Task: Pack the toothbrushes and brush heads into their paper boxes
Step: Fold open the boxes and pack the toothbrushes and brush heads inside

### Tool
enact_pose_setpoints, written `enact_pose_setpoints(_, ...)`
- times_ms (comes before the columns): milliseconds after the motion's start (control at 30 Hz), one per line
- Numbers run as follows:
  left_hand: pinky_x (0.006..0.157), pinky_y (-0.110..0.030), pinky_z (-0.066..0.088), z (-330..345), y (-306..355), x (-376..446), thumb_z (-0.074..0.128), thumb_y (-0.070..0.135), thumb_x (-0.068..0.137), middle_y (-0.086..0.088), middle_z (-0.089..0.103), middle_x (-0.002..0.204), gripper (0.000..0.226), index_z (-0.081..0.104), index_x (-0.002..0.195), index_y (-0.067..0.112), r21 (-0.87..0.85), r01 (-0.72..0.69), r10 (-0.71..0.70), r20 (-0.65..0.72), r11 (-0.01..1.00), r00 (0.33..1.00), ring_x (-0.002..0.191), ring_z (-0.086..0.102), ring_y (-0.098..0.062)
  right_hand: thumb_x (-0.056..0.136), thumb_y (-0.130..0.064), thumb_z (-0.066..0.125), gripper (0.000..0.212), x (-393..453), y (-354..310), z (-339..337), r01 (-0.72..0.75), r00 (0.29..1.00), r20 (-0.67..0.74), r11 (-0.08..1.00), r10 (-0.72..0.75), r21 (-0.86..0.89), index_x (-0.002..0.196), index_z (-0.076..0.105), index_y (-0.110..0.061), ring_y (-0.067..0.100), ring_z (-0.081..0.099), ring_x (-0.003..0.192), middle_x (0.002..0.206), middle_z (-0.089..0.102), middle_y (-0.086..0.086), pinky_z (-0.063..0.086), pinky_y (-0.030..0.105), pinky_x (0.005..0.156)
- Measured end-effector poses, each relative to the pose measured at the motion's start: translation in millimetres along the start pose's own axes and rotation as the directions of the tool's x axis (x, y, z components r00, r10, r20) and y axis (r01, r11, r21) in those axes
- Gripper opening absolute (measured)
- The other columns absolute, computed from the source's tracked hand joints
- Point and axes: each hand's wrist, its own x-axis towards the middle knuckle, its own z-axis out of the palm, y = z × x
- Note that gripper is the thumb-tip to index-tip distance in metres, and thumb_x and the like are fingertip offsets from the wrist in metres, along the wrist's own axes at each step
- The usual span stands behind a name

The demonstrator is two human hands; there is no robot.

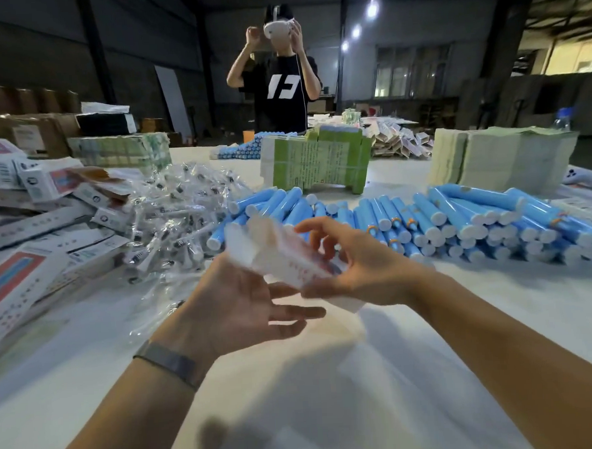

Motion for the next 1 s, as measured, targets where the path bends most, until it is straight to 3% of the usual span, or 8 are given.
enact_pose_setpoints(167,0.099,-0.048,0.042,42.5,-11.0,-2.9,0.045,0.089,0.073,0.015,0.064,0.131,0.072,0.05,0.135,0.053,0.311,-0.284,0.307,-0.028,0.907,0.951,0.13,0.054,-0.011,0.078,-0.03,0.081,0.042,4.6,4.9,15.0,-0.071,0.919,-0.388,0.997,0.072,0.018,0.114,0.062,-0.022,0.005,0.05,0.071,0.097,0.058,0.002,0.043,0.025,0.067)
enact_pose_setpoints(300,0.071,-0.02,0.056,53.5,-31.1,9.0,0.069,0.022,0.088,0.005,0.074,0.096,0.046,0.047,0.129,0.014,0.453,-0.568,0.676,-0.114,0.687,0.728,0.087,0.071,-0.004,0.075,-0.029,0.083,0.057,6.1,-3.0,33.5,-0.057,0.973,-0.226,0.998,0.048,-0.031,0.125,0.056,-0.033,0.004,0.053,0.084,0.105,0.052,-0.016,0.048,0.026,0.074)
enact_pose_setpoints(400,0.077,-0.035,0.06,45.8,-22.5,6.6,0.067,0.013,0.094,-0.007,0.071,0.101,0.034,0.055,0.125,0.009,0.553,-0.583,0.767,-0.174,0.595,0.618,0.09,0.07,-0.015,0.076,-0.015,0.081,0.066,4.3,-4.5,14.2,-0.088,0.995,0.08,0.939,0.065,0.333,0.129,0.054,-0.044,0.004,0.06,0.084,0.104,0.055,-0.019,0.054,0.024,0.072)
enact_pose_setpoints(467,0.068,-0.027,0.057,39.1,-17.0,4.5,0.062,0.021,0.08,0.003,0.071,0.087,0.031,0.063,0.11,0.012,0.585,-0.563,0.77,-0.179,0.583,0.612,0.08,0.068,-0.009,0.078,-0.012,0.07,0.052,8.1,5.1,-4.0,-0.132,0.989,0.006,0.876,0.145,0.464,0.121,0.063,-0.04,0.013,0.065,0.083,0.104,0.061,-0.007,0.056,0.028,0.066)
enact_pose_setpoints(567,0.055,-0.019,0.052,37.2,-18.6,1.4,0.059,0.023,0.067,0.008,0.063,0.066,0.023,0.063,0.089,0.017,0.668,-0.497,0.752,-0.144,0.554,0.644,0.061,0.063,-0.004,0.085,-0.027,0.06,0.037,25.8,34.9,-31.2,-0.424,0.832,-0.421,0.903,0.362,-0.062,0.121,0.062,-0.034,0.019,0.061,0.097,0.117,0.063,0.001,0.053,0.037,0.076)
enact_pose_setpoints(633,0.055,-0.016,0.053,38.7,-22.9,1.3,0.066,0.026,0.066,0.009,0.065,0.071,0.028,0.061,0.093,0.021,0.695,-0.474,0.725,-0.098,0.54,0.682,0.065,0.066,-0.006,0.092,-0.038,0.052,0.041,32.4,61.1,-41.2,-0.631,0.763,-0.514,0.623,0.391,-0.463,0.133,0.052,-0.038,0.025,0.055,0.115,0.131,0.057,0.001,0.045,0.038,0.085)
enact_pose_setpoints(767,0.061,-0.008,0.051,40.2,-25.6,3.8,0.079,0.032,0.063,0.021,0.066,0.084,0.052,0.052,0.108,0.035,0.677,-0.497,0.696,-0.033,0.543,0.717,0.079,0.067,0.003,0.094,-0.043,0.045,0.033,35.4,98.1,-41.5,-0.71,0.697,-0.469,0.429,0.543,-0.559,0.125,0.054,-0.039,0.03,0.056,0.112,0.125,0.061,0.002,0.043,0.035,0.078)
enact_pose_setpoints(1000,0.062,-0.02,0.056,34.8,-24.5,6.6,0.075,0.035,0.065,0.009,0.065,0.085,0.046,0.055,0.107,0.032,0.704,-0.53,0.769,-0.035,0.473,0.639,0.079,0.069,-0.011,0.094,-0.02,0.052,0.029,27.4,103.4,-30.9,-0.625,0.727,-0.645,0.614,0.234,-0.481,0.119,0.068,-0.022,0.035,0.062,0.099,0.11,0.069,0.009,0.048,0.037,0.077)
